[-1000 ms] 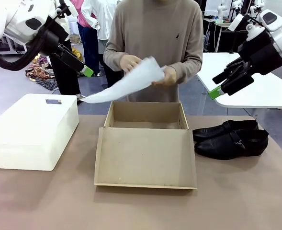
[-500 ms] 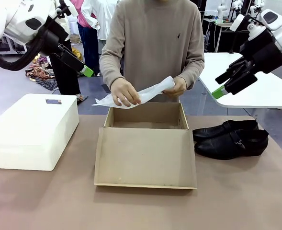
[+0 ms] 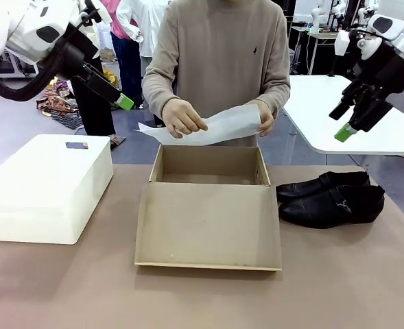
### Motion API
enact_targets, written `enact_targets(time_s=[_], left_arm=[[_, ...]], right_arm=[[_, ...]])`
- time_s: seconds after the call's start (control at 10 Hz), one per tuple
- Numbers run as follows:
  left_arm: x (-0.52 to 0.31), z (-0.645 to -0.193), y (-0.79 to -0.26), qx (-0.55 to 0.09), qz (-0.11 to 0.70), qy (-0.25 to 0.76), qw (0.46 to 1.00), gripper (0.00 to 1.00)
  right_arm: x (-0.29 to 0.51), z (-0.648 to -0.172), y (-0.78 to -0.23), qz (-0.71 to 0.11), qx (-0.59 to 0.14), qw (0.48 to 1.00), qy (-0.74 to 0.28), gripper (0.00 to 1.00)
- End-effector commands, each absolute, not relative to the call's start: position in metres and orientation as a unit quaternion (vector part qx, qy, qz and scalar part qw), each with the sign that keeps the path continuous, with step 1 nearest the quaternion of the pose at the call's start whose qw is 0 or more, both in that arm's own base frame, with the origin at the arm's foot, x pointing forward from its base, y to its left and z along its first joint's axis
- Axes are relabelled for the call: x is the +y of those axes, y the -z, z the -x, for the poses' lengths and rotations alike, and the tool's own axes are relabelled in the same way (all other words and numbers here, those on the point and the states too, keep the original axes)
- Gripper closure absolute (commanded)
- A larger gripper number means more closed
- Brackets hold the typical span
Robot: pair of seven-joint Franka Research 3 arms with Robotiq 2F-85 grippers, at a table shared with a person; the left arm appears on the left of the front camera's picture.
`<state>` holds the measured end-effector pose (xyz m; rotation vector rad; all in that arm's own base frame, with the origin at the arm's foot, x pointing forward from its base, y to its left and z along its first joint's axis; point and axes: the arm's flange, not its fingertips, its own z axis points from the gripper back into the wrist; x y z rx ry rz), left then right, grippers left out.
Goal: Pack the shoes into the box.
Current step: Place one shoe of the Shoes into the Shoes Box.
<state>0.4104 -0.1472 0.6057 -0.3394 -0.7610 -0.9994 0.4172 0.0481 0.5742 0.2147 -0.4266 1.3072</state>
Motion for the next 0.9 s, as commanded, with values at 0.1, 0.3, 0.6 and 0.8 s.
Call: enact_targets(time_s=[0.1,0.3,0.6,0.8], left_arm=[[-0.144,-0.411,-0.605,-0.357,0.167,0.472,0.789,0.00],[-0.144,-0.411,-0.605,-0.357,0.167,0.472,0.789,0.00],[-0.144,-0.411,-0.605,-0.357,0.167,0.472,0.789,0.00],[-0.144,-0.411,-0.605,-0.357,0.167,0.472,0.789,0.00]], right_arm=[[0.028,-0.445,-0.572,-0.046,-0.180,0.735,-0.652,0.00],[0.017,-0.461,-0.560,0.009,-0.170,0.754,-0.634,0.00],[0.010,-0.471,-0.550,0.010,-0.161,0.769,-0.619,0.00],[0.008,-0.467,-0.553,0.007,-0.168,0.756,-0.632,0.00]])
